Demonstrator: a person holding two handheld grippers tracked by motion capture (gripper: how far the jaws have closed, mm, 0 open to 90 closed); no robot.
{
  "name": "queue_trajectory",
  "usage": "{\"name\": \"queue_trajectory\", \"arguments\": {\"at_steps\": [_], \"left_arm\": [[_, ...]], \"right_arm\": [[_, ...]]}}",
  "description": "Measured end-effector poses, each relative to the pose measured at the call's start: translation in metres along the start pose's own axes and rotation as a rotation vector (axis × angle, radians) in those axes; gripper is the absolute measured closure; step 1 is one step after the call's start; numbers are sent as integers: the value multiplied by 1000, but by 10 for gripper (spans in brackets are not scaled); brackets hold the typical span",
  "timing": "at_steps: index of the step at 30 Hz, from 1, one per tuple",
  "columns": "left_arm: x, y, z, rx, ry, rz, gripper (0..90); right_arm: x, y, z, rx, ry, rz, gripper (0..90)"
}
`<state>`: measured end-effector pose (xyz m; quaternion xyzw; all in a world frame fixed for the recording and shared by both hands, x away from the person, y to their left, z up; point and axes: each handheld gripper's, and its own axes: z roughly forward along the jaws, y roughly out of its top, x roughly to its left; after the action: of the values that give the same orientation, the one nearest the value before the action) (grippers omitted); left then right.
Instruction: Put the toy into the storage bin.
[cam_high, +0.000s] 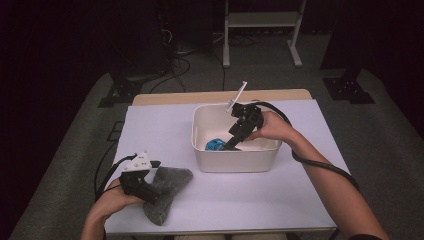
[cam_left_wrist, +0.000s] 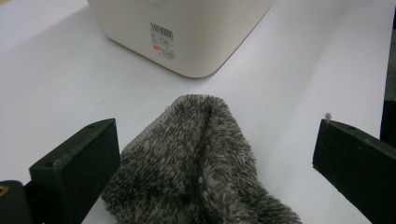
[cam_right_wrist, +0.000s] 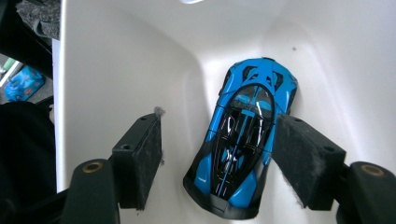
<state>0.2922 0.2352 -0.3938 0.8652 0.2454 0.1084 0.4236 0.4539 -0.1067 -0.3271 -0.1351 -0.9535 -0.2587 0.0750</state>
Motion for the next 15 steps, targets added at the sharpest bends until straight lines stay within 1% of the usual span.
{"name": "queue_trajectory", "arguments": {"at_steps": [2, 5, 7, 10, 14, 15], "left_arm": [[0, 0, 1, 1, 0, 1, 3], [0, 1, 1, -2, -4, 0, 2], [-1, 1, 1, -2, -3, 2, 2], [-1, 1, 1, -2, -4, 7, 3], [-1, 1, 2, -6, -7, 8, 2], [-1, 1, 2, -7, -7, 4, 3]], "right_arm": [[1, -1, -4, -13, 4, 1, 328], [3, -4, -11, -32, 0, 7, 329], [6, -5, -16, -41, -6, 19, 329], [7, -8, -23, -61, -10, 19, 329], [11, -11, -32, -73, -15, 34, 329], [11, -11, -34, -82, -16, 28, 329]]}}
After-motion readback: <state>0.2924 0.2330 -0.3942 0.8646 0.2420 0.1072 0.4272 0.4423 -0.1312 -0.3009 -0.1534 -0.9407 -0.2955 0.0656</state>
